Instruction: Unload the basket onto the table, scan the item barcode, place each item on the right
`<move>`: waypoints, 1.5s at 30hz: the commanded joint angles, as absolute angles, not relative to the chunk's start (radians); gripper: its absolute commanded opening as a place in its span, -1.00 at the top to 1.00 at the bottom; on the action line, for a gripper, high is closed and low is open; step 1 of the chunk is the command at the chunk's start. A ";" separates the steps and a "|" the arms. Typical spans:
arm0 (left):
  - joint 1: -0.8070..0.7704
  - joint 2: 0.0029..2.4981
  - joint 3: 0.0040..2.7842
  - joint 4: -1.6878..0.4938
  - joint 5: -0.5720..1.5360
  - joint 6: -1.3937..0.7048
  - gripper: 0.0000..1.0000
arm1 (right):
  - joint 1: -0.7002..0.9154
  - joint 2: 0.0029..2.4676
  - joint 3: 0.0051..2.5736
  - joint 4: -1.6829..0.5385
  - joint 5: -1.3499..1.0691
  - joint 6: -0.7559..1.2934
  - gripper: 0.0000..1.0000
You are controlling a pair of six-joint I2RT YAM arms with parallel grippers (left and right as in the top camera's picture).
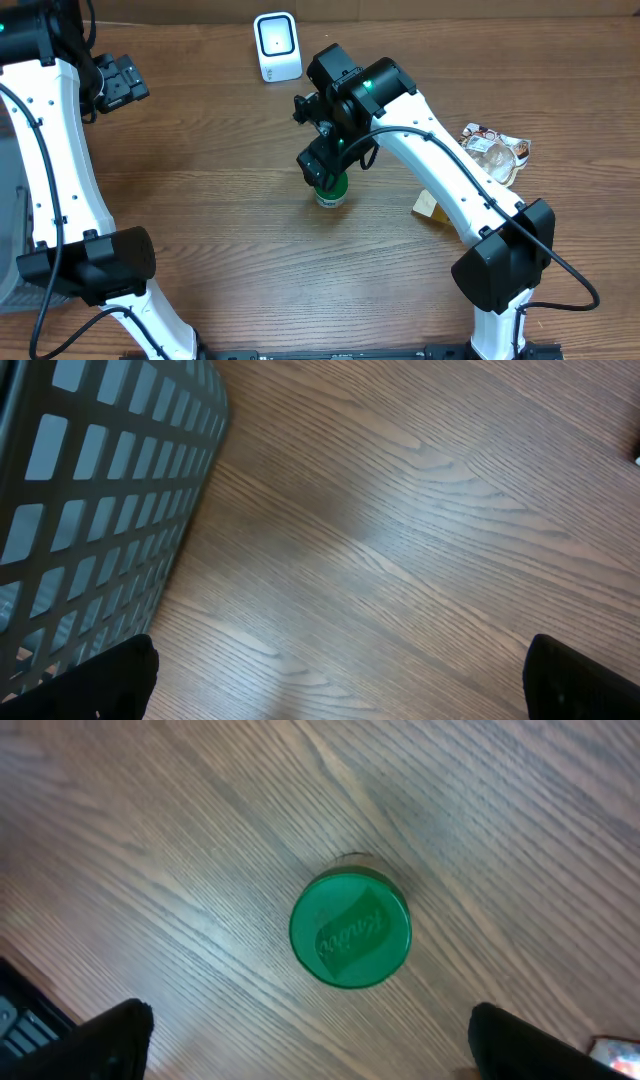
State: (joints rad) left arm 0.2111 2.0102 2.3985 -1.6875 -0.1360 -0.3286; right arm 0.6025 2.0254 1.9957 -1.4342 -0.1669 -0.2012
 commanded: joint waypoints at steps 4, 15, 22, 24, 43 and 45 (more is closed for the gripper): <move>0.213 1.974 2.423 -1.690 -0.149 -0.306 -0.99 | 0.601 2.021 1.905 -1.335 -0.144 -0.029 -0.75; 0.213 1.974 2.423 -1.689 -0.149 -0.306 -0.99 | 0.603 2.022 1.718 -1.123 -0.019 -0.031 -1.00; 0.213 1.974 2.423 -1.689 -0.149 -0.306 -0.99 | 0.620 2.036 1.686 -1.089 -0.023 -0.020 -0.98; 0.213 1.974 2.423 -1.689 -0.149 -0.307 -0.99 | 0.623 2.046 1.681 -1.089 -0.019 0.009 -0.93; 0.213 1.974 2.423 -1.689 -0.149 -0.306 -0.99 | 0.623 2.082 1.674 -1.108 -0.020 0.371 -0.49; 0.213 1.974 2.423 -1.689 -0.149 -0.306 -1.00 | 0.623 2.082 1.674 -1.113 -0.020 0.371 -0.43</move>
State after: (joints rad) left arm 0.2111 2.0102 2.3985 -1.6871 -0.1360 -0.3286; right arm 0.6182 2.0735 1.6825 -1.1095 -0.0368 0.3328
